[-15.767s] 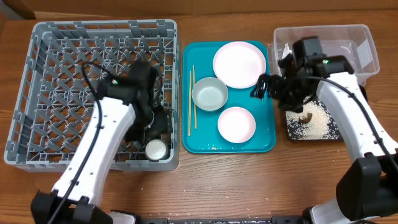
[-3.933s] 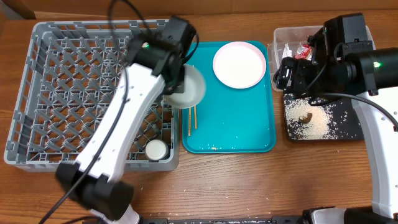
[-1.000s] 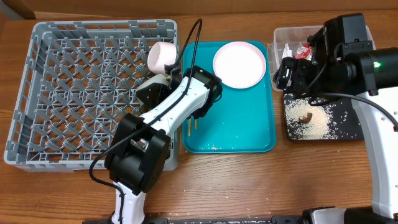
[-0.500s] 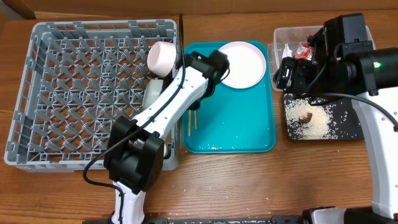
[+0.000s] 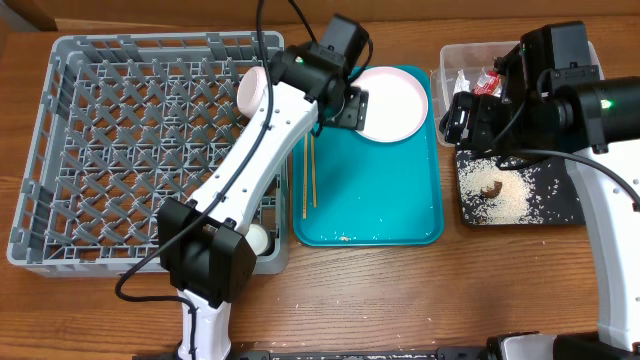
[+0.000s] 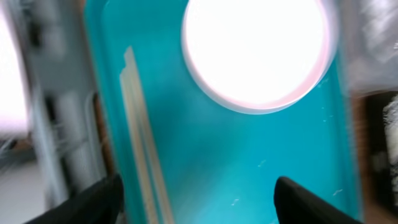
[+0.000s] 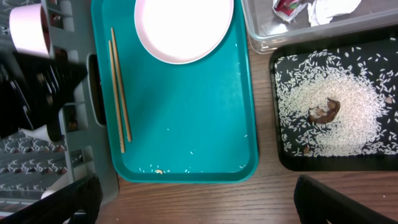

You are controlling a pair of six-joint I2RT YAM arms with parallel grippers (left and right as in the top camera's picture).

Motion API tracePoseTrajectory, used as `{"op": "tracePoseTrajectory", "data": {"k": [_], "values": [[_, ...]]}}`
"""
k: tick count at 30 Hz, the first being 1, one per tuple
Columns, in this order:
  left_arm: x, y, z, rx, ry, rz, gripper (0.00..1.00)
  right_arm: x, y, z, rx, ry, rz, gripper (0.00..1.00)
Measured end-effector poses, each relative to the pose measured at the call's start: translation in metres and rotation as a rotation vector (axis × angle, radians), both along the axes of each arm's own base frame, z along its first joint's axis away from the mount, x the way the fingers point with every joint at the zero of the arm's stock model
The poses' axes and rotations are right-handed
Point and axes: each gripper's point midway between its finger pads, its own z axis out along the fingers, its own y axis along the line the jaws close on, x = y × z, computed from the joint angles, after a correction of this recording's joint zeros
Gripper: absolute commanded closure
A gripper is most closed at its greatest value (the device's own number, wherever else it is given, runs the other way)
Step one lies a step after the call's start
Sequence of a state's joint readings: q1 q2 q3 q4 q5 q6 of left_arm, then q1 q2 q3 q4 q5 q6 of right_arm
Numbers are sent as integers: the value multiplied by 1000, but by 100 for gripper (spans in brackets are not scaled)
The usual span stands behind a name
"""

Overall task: Sort waste into correct bins and load items into the dishwasher
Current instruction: 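Reach the left gripper to the white plate and grasp its rim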

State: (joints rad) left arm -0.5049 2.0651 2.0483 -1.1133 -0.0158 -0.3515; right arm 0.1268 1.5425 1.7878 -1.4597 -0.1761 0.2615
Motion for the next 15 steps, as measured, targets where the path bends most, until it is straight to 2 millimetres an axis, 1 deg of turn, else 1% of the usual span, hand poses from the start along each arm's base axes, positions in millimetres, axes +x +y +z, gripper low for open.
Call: {"op": "tracePoseTrajectory", "data": {"k": [1,4,7,9,11,15], "values": [[6,-6,3,-35,-22,-3,29,0,0,0,0,0,0,0],[21,-18,9,-108,-76,19,28,0,0,0,0,0,0,0],[32,-25,1,-155,-79,95,30,0,0,0,0,0,0,0],[40,-28,-17,-174,-52,161,30,0,0,0,0,-1,0,0],[44,-30,-40,-178,-9,219,33,0,0,0,0,0,0,0],[42,-29,-103,-154,111,340,39,0,0,0,0,1,0,0]]}}
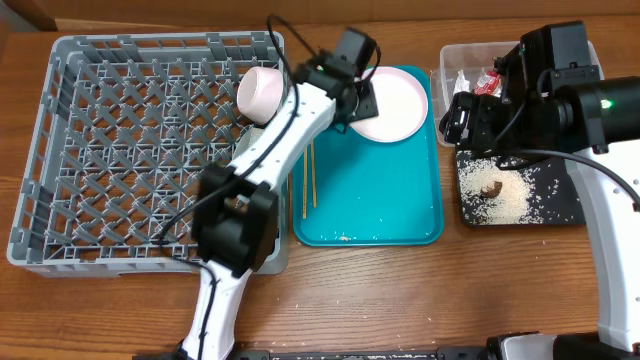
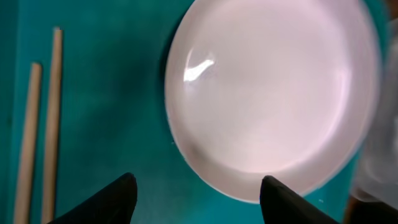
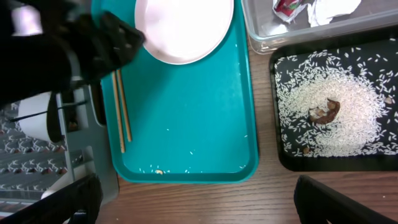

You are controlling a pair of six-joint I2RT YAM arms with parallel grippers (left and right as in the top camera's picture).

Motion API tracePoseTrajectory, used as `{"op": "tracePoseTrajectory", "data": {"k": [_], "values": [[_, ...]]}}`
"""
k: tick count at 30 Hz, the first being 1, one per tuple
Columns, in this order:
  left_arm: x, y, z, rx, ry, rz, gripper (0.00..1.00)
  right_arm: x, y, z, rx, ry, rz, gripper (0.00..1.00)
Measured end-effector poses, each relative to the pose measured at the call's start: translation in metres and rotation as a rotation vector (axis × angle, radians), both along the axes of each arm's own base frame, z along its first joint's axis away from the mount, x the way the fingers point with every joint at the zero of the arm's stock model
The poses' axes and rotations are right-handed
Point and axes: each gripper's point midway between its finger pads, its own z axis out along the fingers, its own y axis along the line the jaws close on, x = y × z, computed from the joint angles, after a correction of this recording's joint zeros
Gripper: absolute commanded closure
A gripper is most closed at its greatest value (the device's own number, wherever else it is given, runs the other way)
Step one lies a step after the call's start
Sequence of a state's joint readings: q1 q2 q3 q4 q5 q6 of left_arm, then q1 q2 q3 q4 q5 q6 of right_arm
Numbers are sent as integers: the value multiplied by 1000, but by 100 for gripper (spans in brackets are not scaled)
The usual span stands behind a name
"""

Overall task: Sort waste into correct bins and load items into the dishwasher
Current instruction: 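Reach the left gripper to the white plate and grasp its rim, then lift the white plate and stand it upright in the rack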

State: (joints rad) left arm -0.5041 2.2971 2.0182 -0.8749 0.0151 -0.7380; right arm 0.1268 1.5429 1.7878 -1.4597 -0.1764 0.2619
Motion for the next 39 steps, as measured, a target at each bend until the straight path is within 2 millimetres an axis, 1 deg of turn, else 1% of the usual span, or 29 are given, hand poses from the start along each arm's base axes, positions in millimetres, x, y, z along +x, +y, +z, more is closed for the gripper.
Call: {"op": "tracePoseTrajectory", "data": {"k": [2,3,5,7,9,11,13,16,17,20,28,30,32,34,36,38,39], "values": [[-4,2,-26,12,56,41,43,0,0,0,0,-1,0,0],[-6,3,-36,16,76,57,46,0,0,0,-1,-1,1,0],[-8,4,-47,18,100,85,50,0,0,0,-1,0,0,0],[-6,2,-47,12,93,96,55,0,0,0,-1,0,0,0],[-2,-2,-46,-1,76,105,63,0,0,0,0,0,0,0],[-2,-5,-47,-5,71,106,68,0,0,0,0,-1,0,0],[-2,-6,-52,-3,74,108,72,0,0,0,0,0,0,0],[-4,-7,-64,11,90,105,77,0,0,0,-1,0,0,0],[-4,-7,-64,15,88,107,79,0,0,0,0,0,0,0],[-2,-5,-64,24,81,109,96,0,0,0,-1,0,1,0],[2,1,-61,50,63,92,96,0,0,0,-1,0,1,0],[0,8,-59,79,75,72,96,0,0,0,0,0,0,0],[-1,19,-54,124,83,52,96,0,0,0,-1,0,0,0],[-1,30,-43,176,73,25,96,0,0,0,0,-1,1,0],[3,42,-24,236,38,-9,96,0,0,0,-1,-1,0,0],[10,55,11,303,-36,-48,96,0,0,0,-1,-1,0,0],[14,60,31,336,-81,-66,96,0,0,0,0,0,0,0]]}}
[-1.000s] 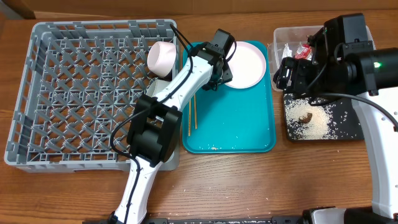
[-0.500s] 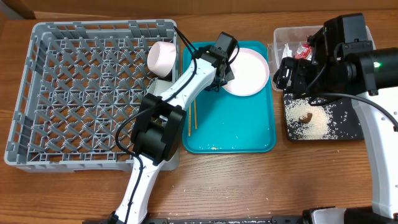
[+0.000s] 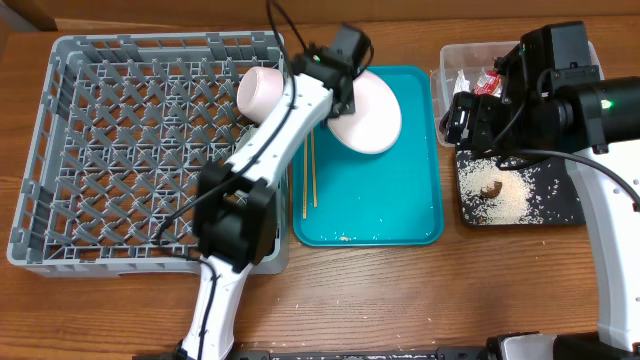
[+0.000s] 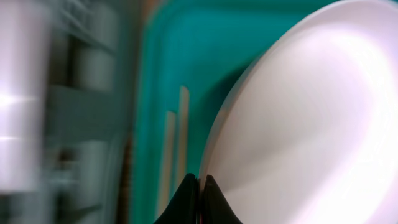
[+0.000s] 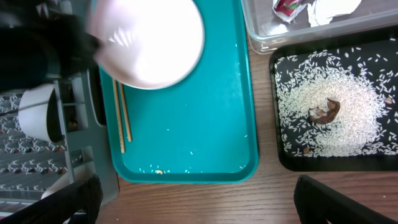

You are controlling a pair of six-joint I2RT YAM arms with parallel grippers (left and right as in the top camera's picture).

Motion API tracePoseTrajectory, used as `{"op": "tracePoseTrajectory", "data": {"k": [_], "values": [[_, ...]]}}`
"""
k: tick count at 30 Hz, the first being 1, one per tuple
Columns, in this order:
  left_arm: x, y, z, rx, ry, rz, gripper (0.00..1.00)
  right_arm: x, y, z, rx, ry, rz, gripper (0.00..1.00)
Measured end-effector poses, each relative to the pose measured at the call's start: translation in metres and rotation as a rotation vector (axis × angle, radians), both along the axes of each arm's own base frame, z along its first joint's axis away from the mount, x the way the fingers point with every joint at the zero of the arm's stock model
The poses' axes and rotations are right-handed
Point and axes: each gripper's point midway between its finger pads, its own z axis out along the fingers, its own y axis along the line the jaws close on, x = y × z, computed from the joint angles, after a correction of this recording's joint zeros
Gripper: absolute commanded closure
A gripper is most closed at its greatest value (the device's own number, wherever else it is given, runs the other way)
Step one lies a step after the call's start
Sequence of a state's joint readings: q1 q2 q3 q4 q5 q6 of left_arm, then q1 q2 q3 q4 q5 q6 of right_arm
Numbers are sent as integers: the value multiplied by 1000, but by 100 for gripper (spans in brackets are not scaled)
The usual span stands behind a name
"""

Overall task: Sort waste into correct bins and load items into the dishwasher
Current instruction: 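Lift the white plate and stand it upright in the rack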

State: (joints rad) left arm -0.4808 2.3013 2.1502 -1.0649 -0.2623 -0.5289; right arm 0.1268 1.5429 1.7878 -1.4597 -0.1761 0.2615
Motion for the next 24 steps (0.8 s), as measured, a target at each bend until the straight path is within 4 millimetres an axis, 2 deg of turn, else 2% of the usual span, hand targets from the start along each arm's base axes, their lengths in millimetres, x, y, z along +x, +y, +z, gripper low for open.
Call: {"op": "tracePoseTrajectory", "data": {"k": [4,9,11,13,17,20,24], "values": [[5,25,82,112,-163,-61,96,0,0,0,0,0,0,0],[-12,65,192,271,-373,-76,96,0,0,0,0,0,0,0],[-21,83,226,348,-434,-61,96,0,0,0,0,0,0,0],[-29,100,250,434,-472,-41,96,0,0,0,0,-1,0,0],[-37,136,270,621,-463,12,96,0,0,0,0,0,0,0],[-38,161,269,709,-423,55,96,0,0,0,0,0,0,0],[-39,200,259,783,-357,131,96,0,0,0,0,0,0,0]]}}
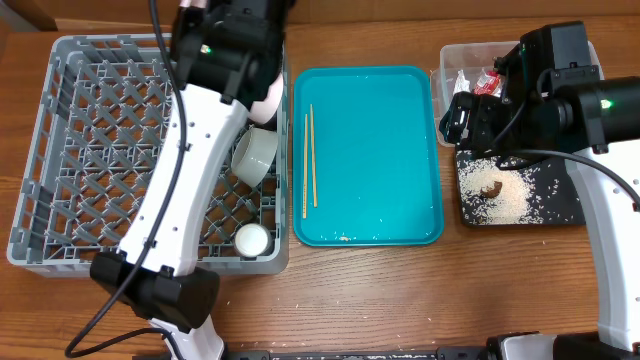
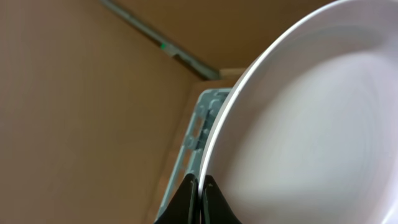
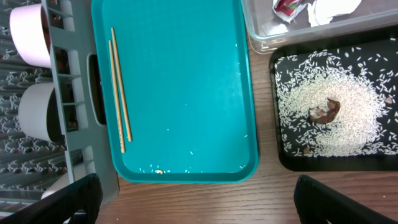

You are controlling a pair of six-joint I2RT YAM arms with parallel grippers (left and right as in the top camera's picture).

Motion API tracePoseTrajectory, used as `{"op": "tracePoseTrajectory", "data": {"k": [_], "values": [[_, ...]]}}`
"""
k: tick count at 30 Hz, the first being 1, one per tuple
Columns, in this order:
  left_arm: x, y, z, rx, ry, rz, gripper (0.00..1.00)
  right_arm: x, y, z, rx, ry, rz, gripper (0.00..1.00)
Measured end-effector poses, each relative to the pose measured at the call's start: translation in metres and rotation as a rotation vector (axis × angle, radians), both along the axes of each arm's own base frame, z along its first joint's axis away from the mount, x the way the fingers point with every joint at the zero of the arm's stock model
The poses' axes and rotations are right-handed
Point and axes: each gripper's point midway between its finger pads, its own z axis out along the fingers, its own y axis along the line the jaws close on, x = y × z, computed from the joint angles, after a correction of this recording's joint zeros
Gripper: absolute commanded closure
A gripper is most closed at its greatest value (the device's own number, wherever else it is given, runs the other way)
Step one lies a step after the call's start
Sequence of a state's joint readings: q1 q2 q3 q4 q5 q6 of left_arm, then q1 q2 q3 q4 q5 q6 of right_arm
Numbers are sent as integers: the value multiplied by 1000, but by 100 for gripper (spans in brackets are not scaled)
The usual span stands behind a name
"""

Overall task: Sort waste into correct bins and load items into the dishwasher
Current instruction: 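Lift the white plate and stand it upright in the rack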

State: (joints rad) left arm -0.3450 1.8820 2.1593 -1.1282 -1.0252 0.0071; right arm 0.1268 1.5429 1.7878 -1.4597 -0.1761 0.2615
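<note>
My left gripper (image 2: 200,194) is shut on the rim of the pale pink plate (image 2: 311,124), held on edge and filling the left wrist view. Behind it shows a corner of the grey dishwasher rack (image 2: 208,115). From overhead the left arm reaches over the rack's (image 1: 60,45) far right part and hides the plate. The teal tray (image 1: 380,110) holds two wooden chopsticks (image 1: 309,160) along its left side and a few rice grains. My right gripper (image 3: 205,205) is open, high over the tray's right side and the bins, holding nothing.
A pink cup (image 3: 28,28) and a white cup (image 3: 37,112) sit at the rack's right edge, and a small white cup (image 1: 250,238) at its near right corner. A clear bin with wrappers (image 1: 465,65) and a black tray of rice (image 1: 520,190) lie at the right.
My left gripper, still shut on the plate, has moved from above the tray's far left to over the far right part of the rack. The tray now holds only chopsticks and grains.
The plate lay flat at the tray's far end with my left gripper open over it. Then the gripper stood lower, its fingers astride the plate's near rim. Later it was shut on the rim, plate tilted up. Now the plate is over the rack. My right arm stayed put.
</note>
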Motion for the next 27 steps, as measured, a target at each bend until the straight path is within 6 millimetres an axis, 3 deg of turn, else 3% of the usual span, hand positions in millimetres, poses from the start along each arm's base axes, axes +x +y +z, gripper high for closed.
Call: {"op": "tracePoseTrajectory", "data": {"k": [5,10,17,27], "values": [[4,31,-19,21,22,82,96,0,0,0,0,0,0,0],[11,45,-38,25,12,122,96,0,0,0,0,0,0,0],[21,57,-67,24,-6,156,96,0,0,0,0,-1,0,0],[31,60,-86,21,-16,167,96,0,0,0,0,-1,0,0]]}}
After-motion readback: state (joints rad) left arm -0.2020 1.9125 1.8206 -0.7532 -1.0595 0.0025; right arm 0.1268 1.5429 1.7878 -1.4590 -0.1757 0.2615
